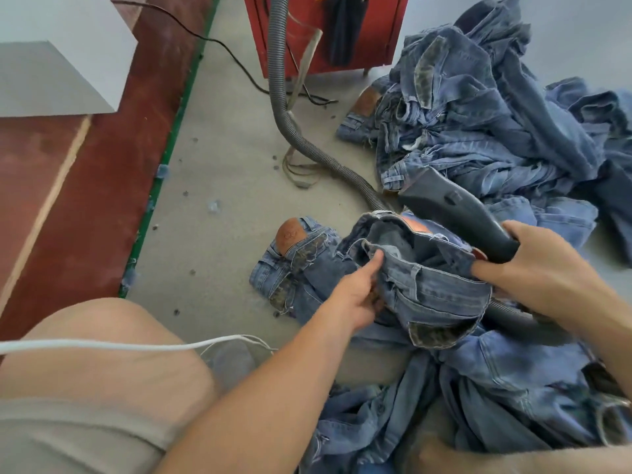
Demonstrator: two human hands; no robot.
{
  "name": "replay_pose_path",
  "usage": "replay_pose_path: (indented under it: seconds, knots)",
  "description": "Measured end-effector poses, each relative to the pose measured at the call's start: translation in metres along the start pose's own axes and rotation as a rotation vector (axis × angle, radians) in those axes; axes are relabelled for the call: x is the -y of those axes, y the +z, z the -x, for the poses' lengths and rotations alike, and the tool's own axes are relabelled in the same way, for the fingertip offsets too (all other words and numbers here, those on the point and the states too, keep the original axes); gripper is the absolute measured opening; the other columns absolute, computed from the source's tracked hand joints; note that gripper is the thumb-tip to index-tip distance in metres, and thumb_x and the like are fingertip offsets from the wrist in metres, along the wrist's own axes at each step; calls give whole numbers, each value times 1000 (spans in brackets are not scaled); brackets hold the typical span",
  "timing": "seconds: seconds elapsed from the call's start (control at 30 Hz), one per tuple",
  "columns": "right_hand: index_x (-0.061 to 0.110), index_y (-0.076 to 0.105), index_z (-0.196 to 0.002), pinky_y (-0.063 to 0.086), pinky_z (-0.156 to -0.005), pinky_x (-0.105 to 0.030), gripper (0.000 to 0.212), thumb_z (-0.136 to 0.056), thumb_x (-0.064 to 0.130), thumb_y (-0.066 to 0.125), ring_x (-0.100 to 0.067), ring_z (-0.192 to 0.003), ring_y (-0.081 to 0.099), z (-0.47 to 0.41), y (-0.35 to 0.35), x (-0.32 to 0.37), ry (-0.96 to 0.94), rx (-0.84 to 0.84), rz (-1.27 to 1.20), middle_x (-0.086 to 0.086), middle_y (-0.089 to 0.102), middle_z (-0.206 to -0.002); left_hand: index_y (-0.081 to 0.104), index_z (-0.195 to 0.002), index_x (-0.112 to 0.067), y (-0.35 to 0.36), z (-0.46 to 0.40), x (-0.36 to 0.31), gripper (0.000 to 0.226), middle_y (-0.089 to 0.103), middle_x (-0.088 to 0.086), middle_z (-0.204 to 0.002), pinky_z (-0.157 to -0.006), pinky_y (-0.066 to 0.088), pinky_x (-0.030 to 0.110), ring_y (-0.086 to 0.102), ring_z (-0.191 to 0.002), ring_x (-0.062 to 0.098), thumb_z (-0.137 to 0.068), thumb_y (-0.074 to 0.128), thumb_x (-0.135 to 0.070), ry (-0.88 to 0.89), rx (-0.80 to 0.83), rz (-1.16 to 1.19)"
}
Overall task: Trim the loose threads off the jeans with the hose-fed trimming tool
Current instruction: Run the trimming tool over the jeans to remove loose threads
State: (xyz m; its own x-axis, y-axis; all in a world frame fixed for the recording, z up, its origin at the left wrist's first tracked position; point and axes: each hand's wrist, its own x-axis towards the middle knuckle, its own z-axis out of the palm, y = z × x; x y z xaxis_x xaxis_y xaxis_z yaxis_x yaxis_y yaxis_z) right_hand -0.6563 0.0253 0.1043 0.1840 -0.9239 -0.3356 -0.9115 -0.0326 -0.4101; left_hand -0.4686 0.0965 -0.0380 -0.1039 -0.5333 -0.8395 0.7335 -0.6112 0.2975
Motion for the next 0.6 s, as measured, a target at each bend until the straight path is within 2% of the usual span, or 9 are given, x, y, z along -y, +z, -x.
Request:
replay_pose_path:
  seconds: [0.07, 0.2, 0.3, 0.4, 0.47, 0.5, 0.57, 0.6]
  knots:
    - [18, 58, -78, 44, -50, -33, 25, -75, 29, 81, -28, -53, 64, -1, -6, -5, 7, -34, -28, -6, 64, -56, 65, -135, -6, 1, 0, -3, 59, 72, 12, -126, -105, 52, 51, 66, -121, 31, -90, 74, -42, 50, 41, 32]
    - [16, 60, -81, 38, -36, -22, 19, -80, 28, 75, -10, -31, 49, -19, -19, -23, 98, -153, -146, -1, 64, -48, 60, -138, -5, -5, 7, -8, 68, 72, 18, -125, -102, 53, 56, 69, -116, 37, -82, 81, -38, 134, 56, 101]
    - [12, 60, -83, 40, -43, -22, 19, -81, 26, 73, -14, -32, 49, -29, -26, -34, 149, -174, -294, -6, 63, -46, 60, -140, -6, -5, 14, -5, 74, 70, 18, -129, -106, 51, 56, 68, -119, 37, -79, 83, -41, 182, 118, 68]
    - [15, 56, -80, 39, -39, -24, 19, -83, 22, 73, -15, -39, 52, -31, -29, -39, 141, -127, -393, -3, 59, -47, 61, -138, -9, -9, 20, -3, 69, 71, 15, -128, -104, 52, 53, 69, -117, 35, -81, 86, -38, 250, 136, -7]
    - [20, 55, -79, 42, -43, -28, 20, -84, 17, 74, -18, -46, 56, -28, -31, -38, 111, -64, -453, 0, 57, -51, 61, -137, -14, -13, 24, -9, 68, 73, 9, -124, -103, 54, 47, 71, -113, 30, -79, 87, -37, 295, 67, -217]
    - [22, 56, -78, 43, -47, -31, 21, -84, 15, 75, -20, -50, 57, -25, -32, -37, 91, -24, -472, -1, 57, -54, 60, -136, -16, -15, 26, -14, 69, 72, 5, -124, -104, 53, 45, 70, -114, 27, -77, 86, -39, 307, -23, -420]
    - [22, 57, -77, 42, -48, -33, 23, -84, 12, 76, -24, -53, 55, -18, -33, -33, 42, 58, -482, -5, 59, -57, 52, -138, -17, -17, 31, -18, 76, 57, 4, -135, -110, 46, 44, 55, -126, 26, -74, 82, -46, 302, -286, -925]
    - [21, 58, -79, 41, -44, -30, 22, -84, 11, 77, -24, -52, 55, -14, -32, -30, 15, 91, -467, -6, 60, -57, 46, -140, -18, -17, 34, -17, 79, 46, 6, -141, -112, 40, 45, 44, -133, 28, -75, 79, -46, 399, -424, -1141]
